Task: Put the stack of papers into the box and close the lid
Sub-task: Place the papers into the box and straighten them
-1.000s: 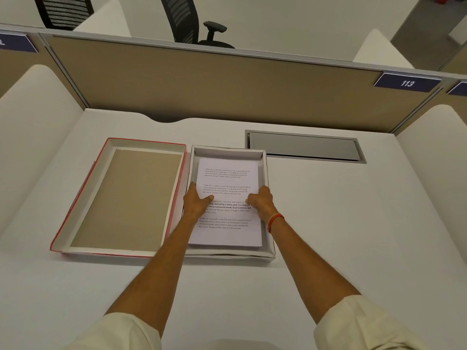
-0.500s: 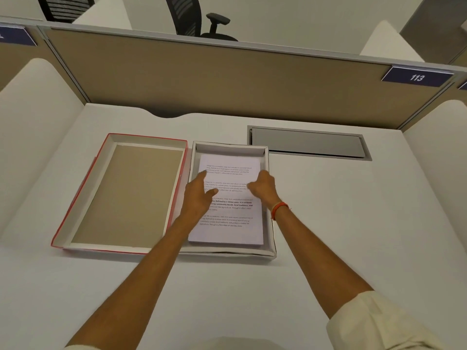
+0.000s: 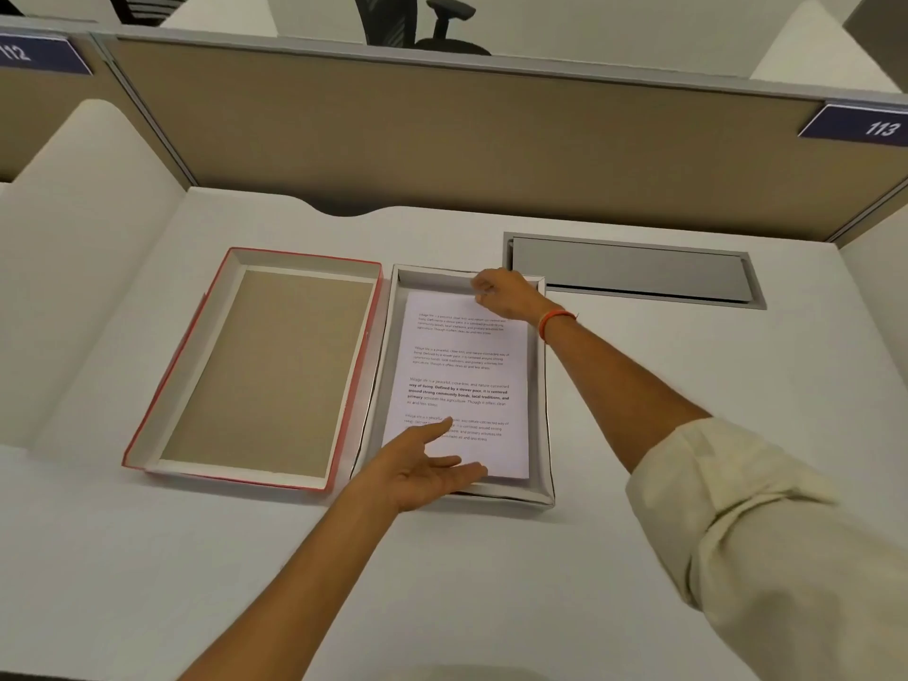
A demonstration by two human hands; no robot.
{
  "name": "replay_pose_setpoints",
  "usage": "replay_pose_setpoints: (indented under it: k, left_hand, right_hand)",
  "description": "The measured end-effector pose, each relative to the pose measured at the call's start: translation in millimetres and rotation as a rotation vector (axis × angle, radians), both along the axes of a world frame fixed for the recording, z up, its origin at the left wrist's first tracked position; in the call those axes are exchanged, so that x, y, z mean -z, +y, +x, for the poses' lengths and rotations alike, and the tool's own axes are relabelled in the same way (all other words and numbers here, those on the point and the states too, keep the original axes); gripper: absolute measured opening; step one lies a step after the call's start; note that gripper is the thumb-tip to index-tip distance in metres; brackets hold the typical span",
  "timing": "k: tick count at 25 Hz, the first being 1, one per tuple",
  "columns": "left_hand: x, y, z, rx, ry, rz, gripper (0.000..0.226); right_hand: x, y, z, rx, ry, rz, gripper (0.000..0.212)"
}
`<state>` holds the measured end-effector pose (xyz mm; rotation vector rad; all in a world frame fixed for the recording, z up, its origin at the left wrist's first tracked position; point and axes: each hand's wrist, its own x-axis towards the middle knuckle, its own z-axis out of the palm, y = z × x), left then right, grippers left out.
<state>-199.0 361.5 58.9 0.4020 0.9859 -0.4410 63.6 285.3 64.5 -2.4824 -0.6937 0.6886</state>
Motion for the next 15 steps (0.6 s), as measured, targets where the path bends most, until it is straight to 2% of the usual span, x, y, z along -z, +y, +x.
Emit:
replay_pose_setpoints:
  k: [7,15]
  left_hand:
    - [12,0,6,-0.036,-0.008,0.011,0.045]
    - [24,-5,16,-0.008,0.081,0.102,0.048]
  right_hand:
    - [15,11,13,-0.067,0.004,-0.069,0.035]
    - [22,12,28,-0.063,0.133,-0.006,0.037]
